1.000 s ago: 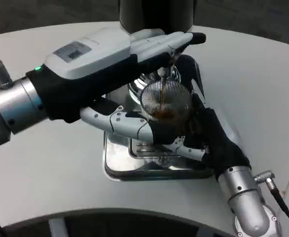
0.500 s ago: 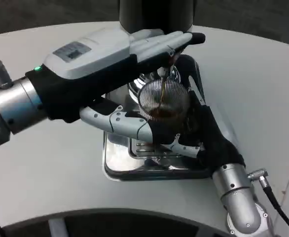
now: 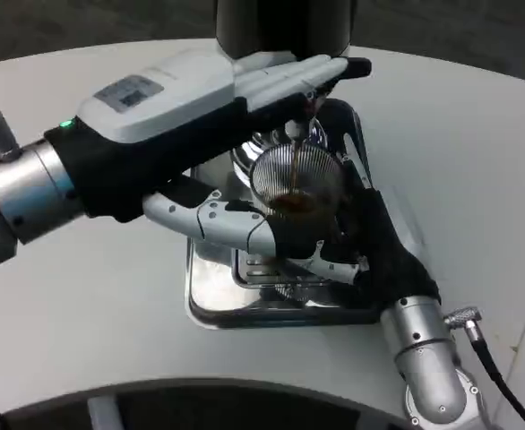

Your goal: Grasp the cup under the faucet to collect the drink, then remove the cup.

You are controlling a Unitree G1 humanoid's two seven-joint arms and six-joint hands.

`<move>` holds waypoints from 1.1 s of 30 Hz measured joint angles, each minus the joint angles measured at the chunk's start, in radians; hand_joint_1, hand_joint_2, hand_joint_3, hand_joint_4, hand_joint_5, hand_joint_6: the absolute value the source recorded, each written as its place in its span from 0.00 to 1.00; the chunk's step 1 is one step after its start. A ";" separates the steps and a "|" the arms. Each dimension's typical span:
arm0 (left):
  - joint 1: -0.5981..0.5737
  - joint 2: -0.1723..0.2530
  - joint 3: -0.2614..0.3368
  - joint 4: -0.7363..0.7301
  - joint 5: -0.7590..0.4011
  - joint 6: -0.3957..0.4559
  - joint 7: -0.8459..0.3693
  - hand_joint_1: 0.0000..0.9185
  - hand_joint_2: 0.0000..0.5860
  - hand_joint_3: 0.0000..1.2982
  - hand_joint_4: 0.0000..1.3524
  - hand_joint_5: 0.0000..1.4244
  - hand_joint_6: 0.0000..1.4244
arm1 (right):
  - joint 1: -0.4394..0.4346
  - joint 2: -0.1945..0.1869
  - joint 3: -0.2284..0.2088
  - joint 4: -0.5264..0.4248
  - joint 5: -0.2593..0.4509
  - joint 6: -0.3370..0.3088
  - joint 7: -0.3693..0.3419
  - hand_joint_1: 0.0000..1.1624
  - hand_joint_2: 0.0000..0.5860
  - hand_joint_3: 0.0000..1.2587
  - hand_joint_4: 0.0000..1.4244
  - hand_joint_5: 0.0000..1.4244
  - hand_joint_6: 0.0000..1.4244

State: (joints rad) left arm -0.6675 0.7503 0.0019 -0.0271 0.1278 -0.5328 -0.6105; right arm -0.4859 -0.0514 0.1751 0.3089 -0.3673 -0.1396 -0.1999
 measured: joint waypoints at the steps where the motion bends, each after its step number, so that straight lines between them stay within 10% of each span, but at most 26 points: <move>1: 0.005 -0.004 0.008 0.000 0.000 0.000 0.010 0.00 0.21 0.00 0.00 0.04 0.00 | 0.000 0.000 0.000 0.001 0.001 -0.002 0.000 0.70 0.31 0.00 0.07 0.06 0.12; 14: 0.102 -0.035 0.116 0.002 -0.042 -0.041 0.118 0.00 0.25 0.00 0.00 0.05 0.01 | -0.015 0.006 0.002 0.039 0.021 -0.050 0.003 0.78 0.34 0.10 0.19 0.19 0.24; 23: 0.175 -0.034 0.159 -0.035 -0.078 -0.033 0.119 0.00 0.26 0.00 0.00 0.05 0.01 | -0.021 0.045 -0.001 0.077 0.020 -0.082 -0.076 0.91 0.35 0.40 0.45 0.46 0.54; 33: 0.212 -0.032 0.180 -0.062 -0.078 -0.019 0.119 0.00 0.25 0.00 0.00 0.05 0.00 | -0.014 0.081 -0.007 0.081 0.005 -0.100 -0.160 0.97 0.28 0.52 0.57 0.61 0.77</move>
State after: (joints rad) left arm -0.4558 0.7184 0.1817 -0.0887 0.0493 -0.5514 -0.4919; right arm -0.4997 0.0300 0.1680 0.3899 -0.3622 -0.2398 -0.3595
